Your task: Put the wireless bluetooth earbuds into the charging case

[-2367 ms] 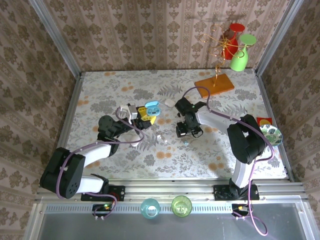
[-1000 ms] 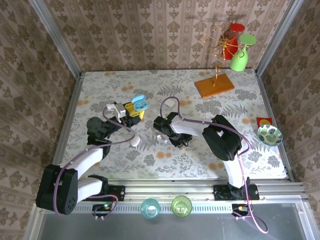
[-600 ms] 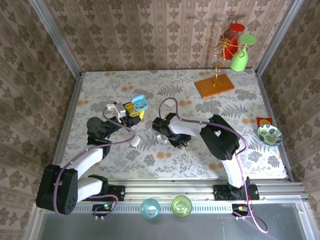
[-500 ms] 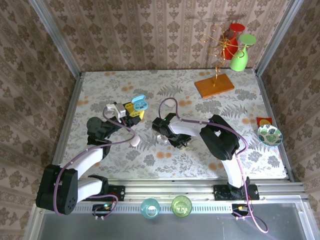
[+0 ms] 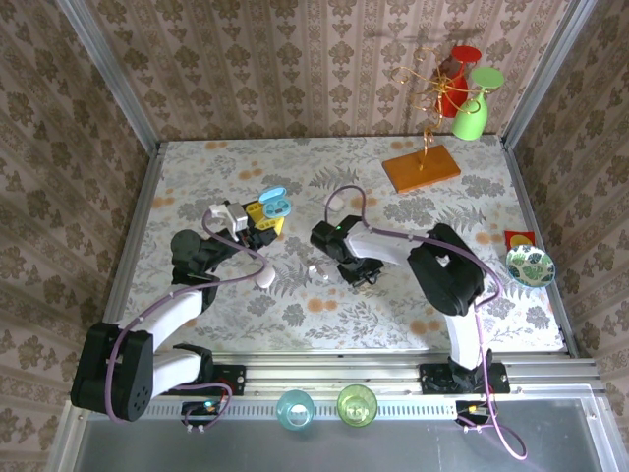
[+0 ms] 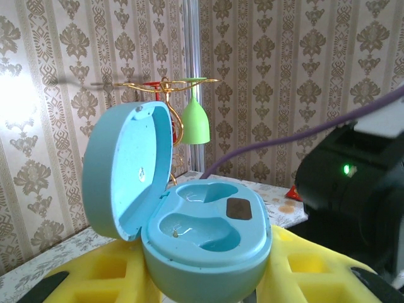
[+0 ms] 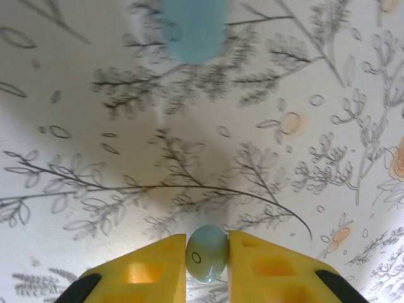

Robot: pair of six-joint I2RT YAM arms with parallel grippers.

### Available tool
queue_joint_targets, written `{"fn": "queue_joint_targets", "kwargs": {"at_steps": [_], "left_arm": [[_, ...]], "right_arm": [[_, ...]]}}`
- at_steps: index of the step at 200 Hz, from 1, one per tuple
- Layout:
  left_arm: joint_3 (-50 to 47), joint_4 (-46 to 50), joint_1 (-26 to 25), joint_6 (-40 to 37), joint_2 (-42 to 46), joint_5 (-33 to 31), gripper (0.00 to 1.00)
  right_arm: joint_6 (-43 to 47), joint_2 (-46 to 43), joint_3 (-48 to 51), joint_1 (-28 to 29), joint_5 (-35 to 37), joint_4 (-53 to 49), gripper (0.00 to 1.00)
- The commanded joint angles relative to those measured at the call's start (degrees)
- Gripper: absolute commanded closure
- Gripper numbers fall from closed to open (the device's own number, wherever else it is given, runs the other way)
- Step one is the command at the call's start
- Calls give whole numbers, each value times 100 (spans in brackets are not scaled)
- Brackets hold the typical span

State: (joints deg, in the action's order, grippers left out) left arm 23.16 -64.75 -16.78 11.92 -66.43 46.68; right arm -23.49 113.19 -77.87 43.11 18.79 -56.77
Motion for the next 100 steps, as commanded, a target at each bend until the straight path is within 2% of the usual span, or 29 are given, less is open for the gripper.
{"fn": "queue_joint_targets", "kwargs": {"at_steps": [1,61,100], "left_arm": [[53,-270,17,24,-93,131,69],[101,-224,-45,-23,-162,199,68],[119,-231,-98,-41,-221,216,68]], "right_arm": [[10,-665,249,-357,-889,495,77],[-136,-1539,978,-1526,-4087,1709,76],[-364,-1684,1307,-1973,-5244,2283,77]]}}
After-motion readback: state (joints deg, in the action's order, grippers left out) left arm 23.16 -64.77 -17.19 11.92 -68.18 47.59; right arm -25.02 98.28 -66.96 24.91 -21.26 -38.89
